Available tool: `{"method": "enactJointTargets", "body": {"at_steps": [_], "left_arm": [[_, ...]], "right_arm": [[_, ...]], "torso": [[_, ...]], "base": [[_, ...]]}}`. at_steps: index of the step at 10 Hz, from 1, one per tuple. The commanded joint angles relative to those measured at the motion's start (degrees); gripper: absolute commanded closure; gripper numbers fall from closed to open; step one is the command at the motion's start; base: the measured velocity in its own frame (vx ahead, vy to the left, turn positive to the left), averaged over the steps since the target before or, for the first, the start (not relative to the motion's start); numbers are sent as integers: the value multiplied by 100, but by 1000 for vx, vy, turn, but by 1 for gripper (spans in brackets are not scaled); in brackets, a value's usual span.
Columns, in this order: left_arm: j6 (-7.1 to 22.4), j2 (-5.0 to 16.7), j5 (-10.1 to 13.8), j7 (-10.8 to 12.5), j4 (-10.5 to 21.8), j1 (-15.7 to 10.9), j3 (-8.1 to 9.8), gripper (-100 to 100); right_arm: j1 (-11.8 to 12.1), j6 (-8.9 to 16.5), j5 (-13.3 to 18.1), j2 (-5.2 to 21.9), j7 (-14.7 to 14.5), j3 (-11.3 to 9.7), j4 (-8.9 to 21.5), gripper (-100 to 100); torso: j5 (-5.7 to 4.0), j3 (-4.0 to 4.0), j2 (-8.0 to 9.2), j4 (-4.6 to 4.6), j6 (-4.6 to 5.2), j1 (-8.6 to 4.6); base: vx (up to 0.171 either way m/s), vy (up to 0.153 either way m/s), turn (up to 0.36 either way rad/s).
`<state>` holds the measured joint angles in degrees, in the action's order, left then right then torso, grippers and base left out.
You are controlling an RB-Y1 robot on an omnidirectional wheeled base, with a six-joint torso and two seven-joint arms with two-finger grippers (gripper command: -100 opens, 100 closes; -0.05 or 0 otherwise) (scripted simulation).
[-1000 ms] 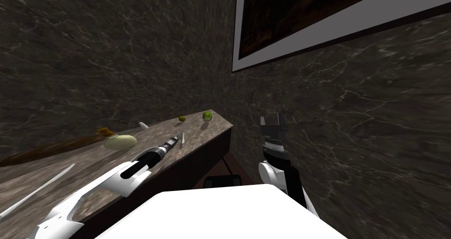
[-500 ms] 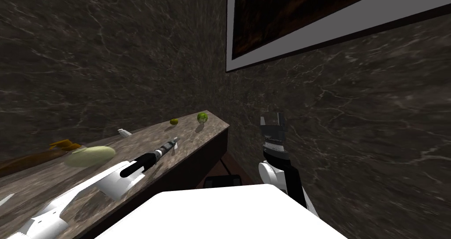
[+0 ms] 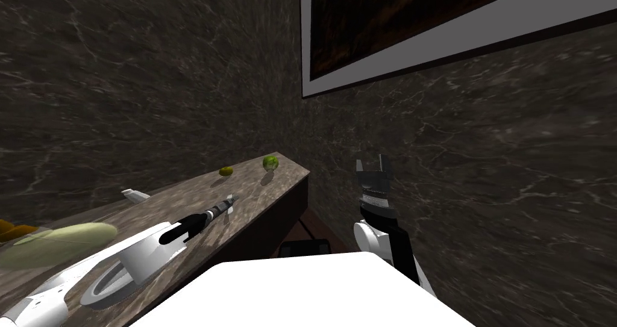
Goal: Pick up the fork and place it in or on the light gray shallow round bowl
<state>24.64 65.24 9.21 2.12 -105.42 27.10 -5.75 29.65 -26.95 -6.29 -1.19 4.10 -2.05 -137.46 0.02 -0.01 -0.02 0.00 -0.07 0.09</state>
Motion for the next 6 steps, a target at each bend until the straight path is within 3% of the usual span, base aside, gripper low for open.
{"method": "enactJointTargets", "body": {"at_steps": [1,3,5,6], "left_arm": [[164,255,75,-28,71,43,-106,-100],[267,439,133,-57,159,64,-203,-100],[452,772,237,-107,316,101,-375,-100],[452,772,237,-107,316,101,-375,-100]], "right_arm": [[0,0,0,0,0,0,0,0],[0,0,0,0,0,0,0,0],[0,0,0,0,0,0,0,0],[0,0,0,0,0,0,0,0]], "torso": [[0,0,0,0,0,0],[0,0,-1,0,3,0],[-1,1,1,0,2,-3],[0,0,-1,0,3,-3]], "base": [[16,17,-168],[16,23,-142],[18,18,-163],[13,16,-81]]}}
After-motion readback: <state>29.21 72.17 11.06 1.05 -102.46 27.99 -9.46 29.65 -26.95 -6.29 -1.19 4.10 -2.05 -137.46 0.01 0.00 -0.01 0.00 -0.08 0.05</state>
